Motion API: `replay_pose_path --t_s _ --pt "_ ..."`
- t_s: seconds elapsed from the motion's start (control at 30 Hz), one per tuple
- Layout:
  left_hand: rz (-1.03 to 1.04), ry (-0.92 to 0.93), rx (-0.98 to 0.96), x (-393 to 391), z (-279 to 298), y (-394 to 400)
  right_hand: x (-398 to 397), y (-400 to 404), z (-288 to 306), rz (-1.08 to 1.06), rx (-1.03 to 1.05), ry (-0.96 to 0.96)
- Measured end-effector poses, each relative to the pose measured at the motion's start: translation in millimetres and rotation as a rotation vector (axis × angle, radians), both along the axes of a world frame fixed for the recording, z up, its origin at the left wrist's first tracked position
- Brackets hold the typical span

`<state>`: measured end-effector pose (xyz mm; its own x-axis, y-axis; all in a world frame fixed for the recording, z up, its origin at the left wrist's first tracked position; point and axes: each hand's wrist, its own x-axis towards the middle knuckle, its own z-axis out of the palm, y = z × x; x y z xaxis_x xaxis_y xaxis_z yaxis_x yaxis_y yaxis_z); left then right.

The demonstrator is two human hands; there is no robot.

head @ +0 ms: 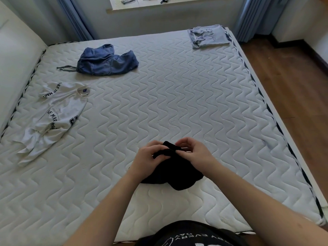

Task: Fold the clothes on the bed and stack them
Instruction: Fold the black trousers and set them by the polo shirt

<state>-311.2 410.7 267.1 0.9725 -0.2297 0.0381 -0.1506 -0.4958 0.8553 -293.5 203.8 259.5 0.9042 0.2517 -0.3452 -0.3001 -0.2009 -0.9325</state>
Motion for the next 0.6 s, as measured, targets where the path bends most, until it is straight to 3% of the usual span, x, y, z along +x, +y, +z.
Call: replay_pose_path --t_s 0.3,0.47,0.6 --pt "0.072 -0.096 -0.018 0.1 11.1 10.3 6.9 -21.7 -15.5 0.188 -0.558 0.065" --pt "0.093 -0.127 -0.002 0.7 12.8 17.1 12.2 -29.2 -9.9 0.231 -0.533 0.023" --pt "0.132 -0.115 -0.034 1.9 13.8 23.2 8.9 -31.3 4.0 0.220 -0.394 -0.325"
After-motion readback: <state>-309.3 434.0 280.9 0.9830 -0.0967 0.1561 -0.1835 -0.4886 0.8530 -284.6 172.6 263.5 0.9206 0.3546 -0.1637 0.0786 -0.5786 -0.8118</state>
